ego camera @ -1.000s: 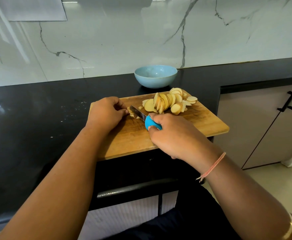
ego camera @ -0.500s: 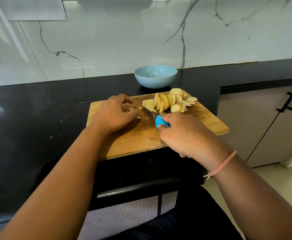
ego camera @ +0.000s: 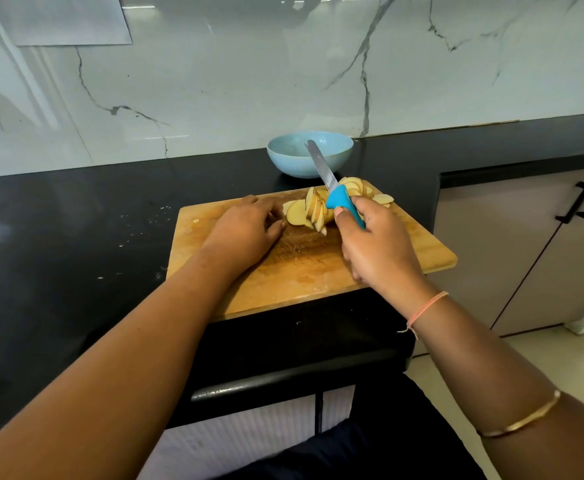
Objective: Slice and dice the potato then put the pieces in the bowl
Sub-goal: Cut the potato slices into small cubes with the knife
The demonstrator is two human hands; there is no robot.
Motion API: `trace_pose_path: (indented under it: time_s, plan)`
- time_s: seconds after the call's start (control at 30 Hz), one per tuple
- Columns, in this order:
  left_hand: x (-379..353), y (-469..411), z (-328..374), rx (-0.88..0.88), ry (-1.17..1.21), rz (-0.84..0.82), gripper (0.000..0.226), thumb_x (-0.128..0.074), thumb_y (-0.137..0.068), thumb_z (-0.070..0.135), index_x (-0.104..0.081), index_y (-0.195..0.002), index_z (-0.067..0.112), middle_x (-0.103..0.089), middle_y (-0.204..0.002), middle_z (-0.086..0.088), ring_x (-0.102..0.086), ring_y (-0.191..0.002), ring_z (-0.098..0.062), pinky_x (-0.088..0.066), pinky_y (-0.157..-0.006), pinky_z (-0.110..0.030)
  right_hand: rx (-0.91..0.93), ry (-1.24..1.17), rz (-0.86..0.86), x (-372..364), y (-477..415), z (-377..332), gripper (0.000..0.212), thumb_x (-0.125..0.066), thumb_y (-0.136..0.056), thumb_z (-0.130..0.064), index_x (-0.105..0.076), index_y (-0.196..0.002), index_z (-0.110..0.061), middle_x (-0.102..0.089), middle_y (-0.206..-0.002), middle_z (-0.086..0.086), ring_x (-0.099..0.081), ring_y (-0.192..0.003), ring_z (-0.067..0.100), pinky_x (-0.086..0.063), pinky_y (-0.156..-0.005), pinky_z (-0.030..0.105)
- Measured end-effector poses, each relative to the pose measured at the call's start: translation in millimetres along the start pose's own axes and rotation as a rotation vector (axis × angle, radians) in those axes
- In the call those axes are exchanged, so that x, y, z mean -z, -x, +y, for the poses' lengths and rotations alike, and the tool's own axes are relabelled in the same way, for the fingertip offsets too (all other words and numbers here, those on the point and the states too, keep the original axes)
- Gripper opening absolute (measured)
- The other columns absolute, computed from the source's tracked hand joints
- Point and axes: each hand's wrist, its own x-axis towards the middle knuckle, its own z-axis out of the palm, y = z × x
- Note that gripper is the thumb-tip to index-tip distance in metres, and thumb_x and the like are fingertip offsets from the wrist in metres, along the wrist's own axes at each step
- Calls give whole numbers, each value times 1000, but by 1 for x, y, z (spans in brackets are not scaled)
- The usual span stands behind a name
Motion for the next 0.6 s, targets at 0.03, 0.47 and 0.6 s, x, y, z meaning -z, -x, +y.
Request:
trace_pose_path:
  time_s: [0.03, 0.47, 0.6]
  plan:
    - [0, -2, -1, 18, -3, -12, 22, -52, -96, 35, -56, -115, 25, -53, -115, -1, -46, -93, -9, -41, -80, -23, -6, -18, 0, 1, -1, 1, 18, -43, -99, -33, -55, -98, -21, -54, -66, 2, -48, -49, 11, -46, -49, 31]
    - [13, 2, -20, 219, 57, -81, 53, -50, -90, 57, -56, -131, 24, -58, -131, 2, -55, -114, -18, -44, -91, -32, -97, -171, -38, 5, -2, 2, 20, -43, -99, -34, -56, -100, -19, -52, -64, 3, -41, -31, 3, -34, -33, 16]
    - [12, 1, -22, 182, 4, -71, 39, -44, -100, 39, -54, -135, 26, -56, -136, 1, -52, -121, -18, -38, -98, -27, -92, -178, -36, 5, -1, 1, 20, -44, -99, -35, -56, -97, -18, -52, -64, 3, -42, -32, 4, -35, -34, 17]
